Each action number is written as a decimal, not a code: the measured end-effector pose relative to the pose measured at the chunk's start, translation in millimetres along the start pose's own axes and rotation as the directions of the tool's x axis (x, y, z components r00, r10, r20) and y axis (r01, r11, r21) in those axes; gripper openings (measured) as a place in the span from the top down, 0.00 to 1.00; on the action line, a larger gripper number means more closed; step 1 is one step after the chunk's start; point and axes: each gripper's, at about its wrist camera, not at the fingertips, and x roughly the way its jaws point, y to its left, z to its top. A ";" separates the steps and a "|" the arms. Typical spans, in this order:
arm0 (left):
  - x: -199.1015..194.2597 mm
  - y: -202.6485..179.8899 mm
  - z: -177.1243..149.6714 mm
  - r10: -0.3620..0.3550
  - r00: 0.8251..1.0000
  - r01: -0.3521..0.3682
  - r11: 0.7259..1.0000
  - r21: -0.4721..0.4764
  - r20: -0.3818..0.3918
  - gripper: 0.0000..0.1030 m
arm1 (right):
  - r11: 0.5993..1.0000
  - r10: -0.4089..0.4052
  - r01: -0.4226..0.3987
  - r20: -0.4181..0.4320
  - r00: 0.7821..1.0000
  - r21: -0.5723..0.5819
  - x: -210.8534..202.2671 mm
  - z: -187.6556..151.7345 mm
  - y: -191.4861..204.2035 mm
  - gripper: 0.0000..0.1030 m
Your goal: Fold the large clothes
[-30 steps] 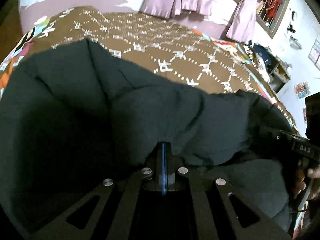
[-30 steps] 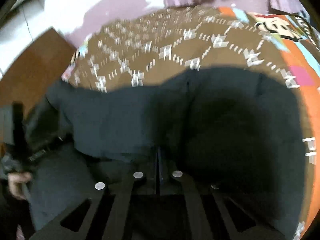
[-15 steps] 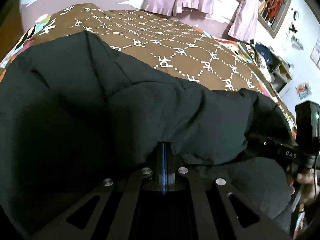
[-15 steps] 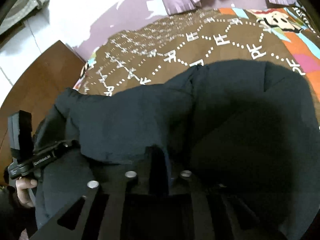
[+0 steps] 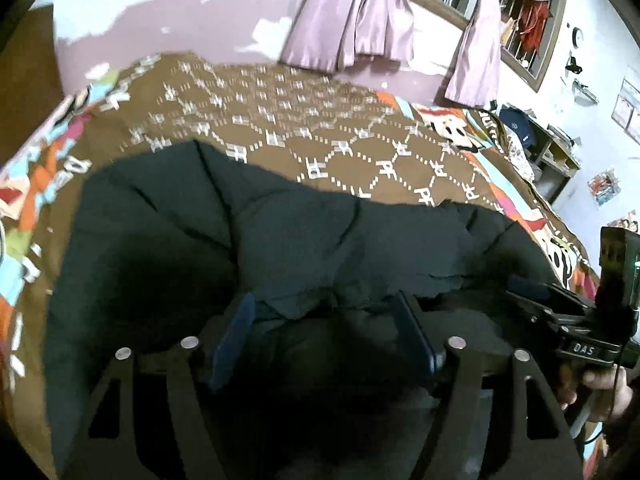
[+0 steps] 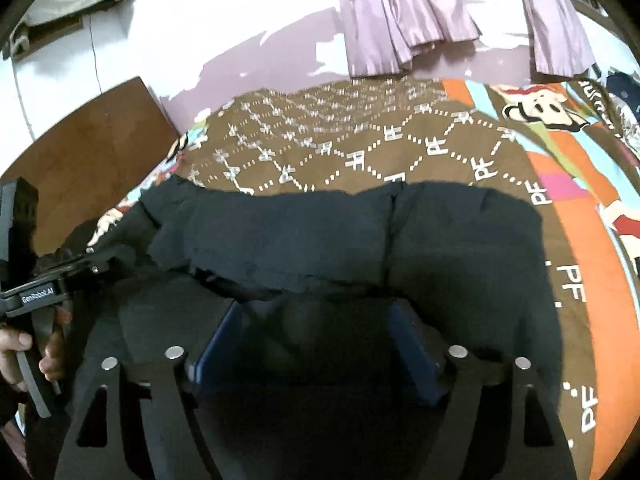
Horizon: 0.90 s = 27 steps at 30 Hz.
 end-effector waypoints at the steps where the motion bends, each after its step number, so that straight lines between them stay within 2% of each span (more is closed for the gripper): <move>1: -4.4 -2.2 0.0 0.004 1.000 -0.004 1.000 -0.001 0.002 0.36 | 1.000 0.000 0.000 0.010 1.000 0.008 -7.1 -0.1 1.0 0.21; 5: -25.7 -10.8 -3.7 0.028 0.999 -0.028 1.000 -0.008 0.022 0.34 | 1.000 0.001 -0.002 0.040 0.999 0.013 -32.5 1.7 7.9 0.16; 6: -31.4 -13.6 -4.6 0.040 0.999 -0.040 0.999 -0.006 0.024 0.28 | 1.000 0.005 -0.005 0.047 0.999 0.010 -38.3 1.9 10.0 0.13; 7: -36.9 -15.9 -6.0 0.052 0.998 -0.052 0.999 -0.005 0.028 0.17 | 1.000 0.012 -0.012 0.057 0.998 0.004 -46.7 1.9 14.3 0.12; 9: -49.4 -19.4 -10.8 0.075 0.996 -0.074 0.997 -0.015 0.041 0.10 | 1.000 0.016 -0.016 0.073 0.997 -0.006 -60.2 0.2 20.4 0.11; 12: -69.2 -30.6 -18.3 0.096 0.994 -0.096 0.995 -0.010 0.048 0.10 | 1.000 0.019 -0.017 0.094 0.995 -0.020 -80.7 -2.0 30.1 0.10; 15: -91.3 -40.7 -26.1 0.112 0.990 -0.112 0.994 0.001 0.090 0.07 | 0.999 0.021 -0.018 0.106 0.994 -0.032 -100.6 -6.2 42.5 0.08; 17: -106.8 -44.2 -31.4 0.116 0.988 -0.116 0.993 -0.007 0.105 0.03 | 0.999 0.027 -0.022 0.111 0.993 -0.043 -113.8 -9.7 47.6 0.07; 22: -142.1 -47.7 -45.3 0.127 0.983 -0.124 0.992 -0.033 0.134 0.03 | 0.998 0.045 -0.038 0.130 0.990 -0.055 -147.8 -21.7 60.5 0.06; 27: -170.8 -49.6 -64.5 0.112 0.987 -0.107 0.993 -0.048 0.115 0.03 | 0.997 0.071 -0.065 0.114 0.991 -0.052 -175.7 -41.1 66.0 0.05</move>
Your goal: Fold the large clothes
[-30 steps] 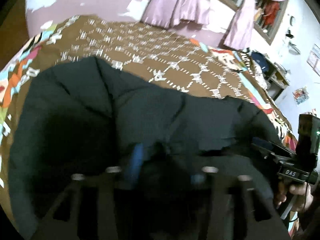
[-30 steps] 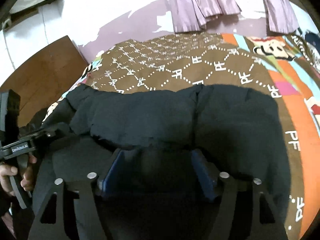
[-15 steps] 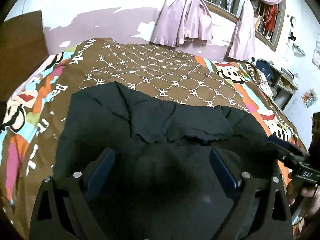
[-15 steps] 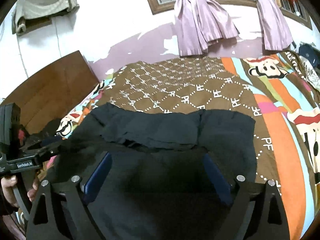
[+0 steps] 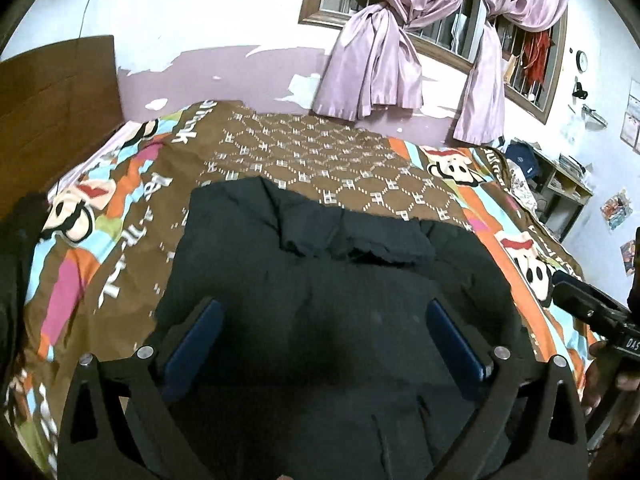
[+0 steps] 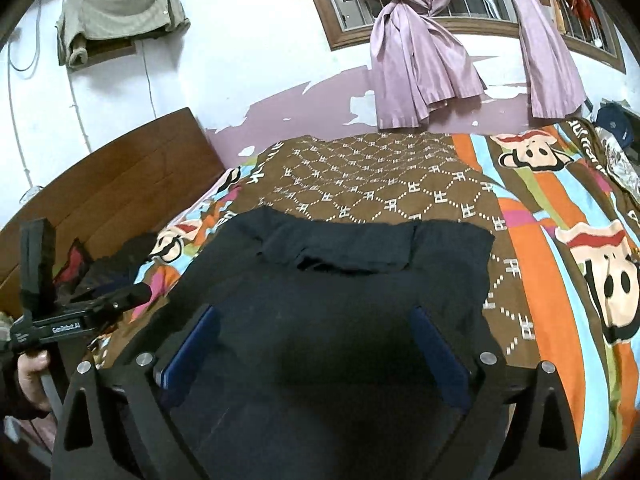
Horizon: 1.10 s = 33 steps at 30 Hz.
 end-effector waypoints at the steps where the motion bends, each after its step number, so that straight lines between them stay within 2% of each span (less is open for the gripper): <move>1: -3.5 0.2 -1.9 -0.003 1.000 0.003 1.000 0.000 -0.008 0.03 | 1.000 0.001 -0.001 -0.004 1.000 0.002 -4.0 -3.1 1.3 0.05; 6: -28.1 -7.9 -20.0 -0.039 0.999 0.039 0.999 0.007 -0.039 0.03 | 1.000 0.010 -0.009 -0.027 1.000 0.021 -26.8 -21.0 5.1 0.05; 11: -51.2 -22.5 -39.1 -0.066 0.996 0.071 0.995 0.077 -0.066 0.03 | 1.000 -0.011 0.011 -0.010 1.000 -0.001 -48.4 -44.1 17.8 0.05; 15: -72.9 -29.5 -57.1 -0.038 0.999 0.044 0.986 0.162 -0.038 0.03 | 1.000 -0.017 0.017 -0.002 1.000 -0.013 -60.6 -70.9 27.3 0.05; 24: -109.5 -9.4 -106.8 0.004 1.000 0.003 0.951 0.308 -0.023 0.03 | 0.988 0.001 -0.015 -0.091 0.996 -0.156 -66.8 -108.6 52.5 0.05; 26: -111.6 -4.7 -121.7 -0.002 0.999 0.018 0.941 0.337 -0.047 0.03 | 0.980 0.020 -0.044 -0.127 0.992 -0.195 -67.2 -119.1 58.8 0.05; 28: -108.1 0.0 -137.3 -0.031 0.995 0.064 0.930 0.362 -0.096 0.03 | 0.968 0.028 -0.067 -0.161 0.987 -0.240 -66.1 -130.5 66.1 0.05; 31: -99.9 5.5 -163.2 -0.062 0.977 0.139 0.909 0.394 -0.202 0.03 | 0.939 0.039 -0.115 -0.231 0.972 -0.325 -63.5 -153.9 79.3 0.05; 33: -96.4 3.5 -179.9 -0.056 0.968 0.160 0.890 0.427 -0.246 0.03 | 0.916 0.033 -0.140 -0.276 0.961 -0.377 -61.4 -172.2 87.4 0.05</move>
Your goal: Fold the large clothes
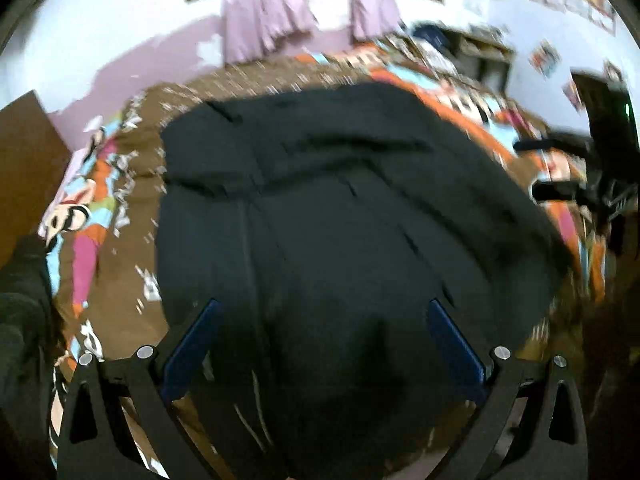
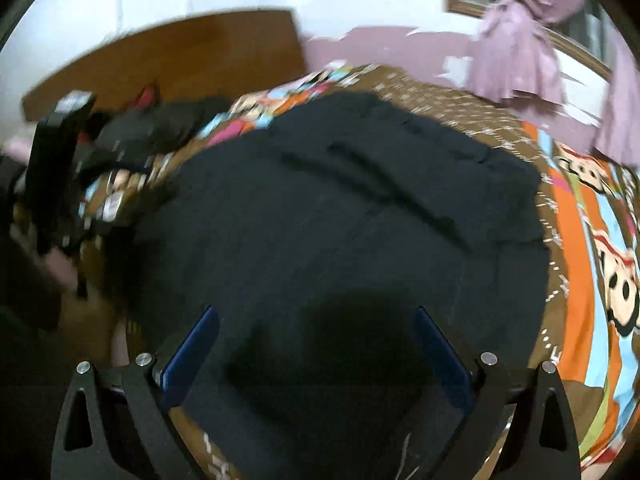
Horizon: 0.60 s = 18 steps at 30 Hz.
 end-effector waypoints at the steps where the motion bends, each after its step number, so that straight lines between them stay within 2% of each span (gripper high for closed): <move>1: 2.5 -3.6 -6.3 -0.006 1.000 0.007 1.000 0.022 -0.011 0.03 | 1.000 0.002 -0.003 -0.020 1.000 -0.019 3.9 -6.7 5.7 0.05; 6: 10.5 -20.9 -27.3 -0.030 0.999 0.035 0.992 0.117 -0.041 0.03 | 1.000 0.016 -0.018 -0.115 0.993 -0.016 23.2 -34.3 16.8 0.05; 10: 20.6 -22.7 -37.3 -0.072 0.994 0.081 0.991 0.111 -0.082 0.03 | 0.999 0.010 -0.019 -0.168 0.986 -0.050 28.2 -50.7 27.1 0.05; 15: 25.9 -29.8 -40.7 -0.120 0.985 0.134 0.984 0.120 -0.121 0.03 | 0.980 -0.002 -0.044 -0.233 0.973 -0.192 35.6 -59.3 48.9 0.01; 18: 25.2 -44.4 -47.0 -0.128 0.983 0.153 0.968 0.198 -0.134 0.03 | 0.949 -0.062 -0.024 -0.262 0.963 -0.315 43.9 -68.9 64.7 0.01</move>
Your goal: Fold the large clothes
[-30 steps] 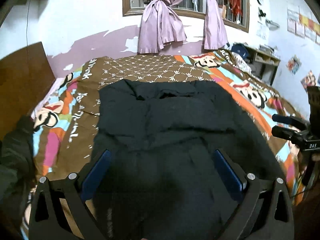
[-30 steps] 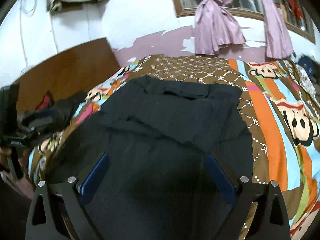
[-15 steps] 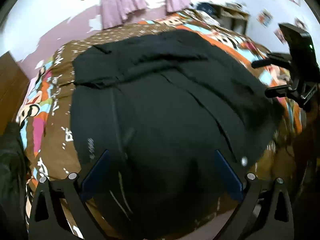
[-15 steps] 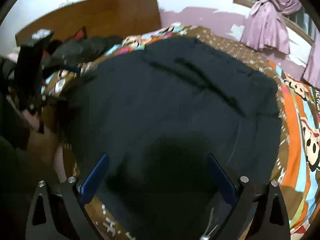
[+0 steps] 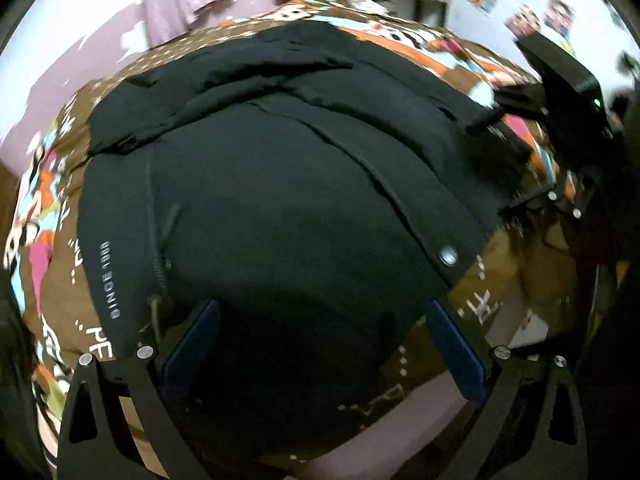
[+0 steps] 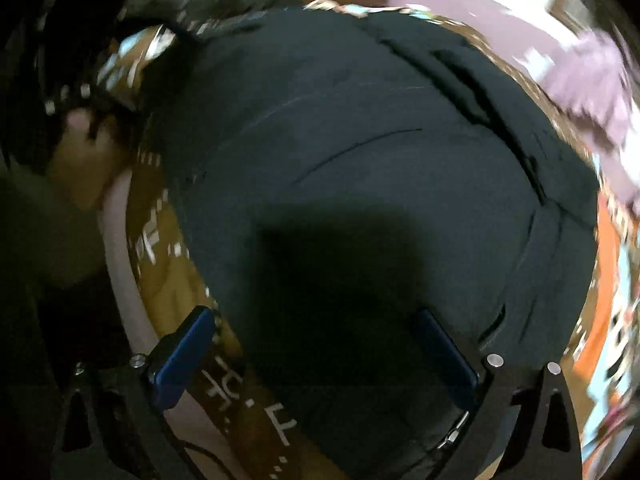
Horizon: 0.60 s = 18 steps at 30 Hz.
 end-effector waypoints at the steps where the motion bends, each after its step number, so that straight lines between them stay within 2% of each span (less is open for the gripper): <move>1: 1.5 -4.3 -3.0 -0.003 1.000 0.003 1.000 0.028 -0.009 0.03 | 0.999 -0.035 0.034 -0.011 0.999 -0.034 4.1 -0.6 4.9 0.01; 3: 7.1 -13.3 -9.9 0.000 0.999 0.004 0.996 0.085 -0.037 0.03 | 0.995 -0.085 0.084 -0.017 0.996 -0.056 9.3 -1.7 6.6 0.00; 6: 16.3 -17.8 -18.8 0.045 0.997 -0.036 0.991 0.130 -0.066 0.03 | 0.992 -0.122 0.122 0.001 0.993 -0.026 13.1 0.4 2.8 0.00; 8: 22.1 -15.3 -20.9 0.063 0.994 -0.052 0.991 0.120 -0.084 0.03 | 0.991 -0.137 0.137 0.019 0.990 0.006 14.2 4.4 -2.4 0.00; 13: 25.9 -5.7 -17.6 0.051 0.995 -0.044 0.996 0.074 -0.088 0.03 | 0.978 -0.171 0.158 0.084 0.982 0.135 0.3 22.3 -26.5 0.00; 16: 25.8 -6.4 -18.1 0.060 0.994 -0.054 0.996 0.077 -0.089 0.03 | 0.960 -0.117 0.084 0.111 0.987 0.269 -10.2 38.9 -55.8 0.00; 18: 24.8 -7.3 -18.4 0.071 0.994 -0.064 0.995 0.080 -0.089 0.03 | 0.949 -0.081 0.040 0.116 0.990 0.314 -13.2 48.1 -68.4 0.00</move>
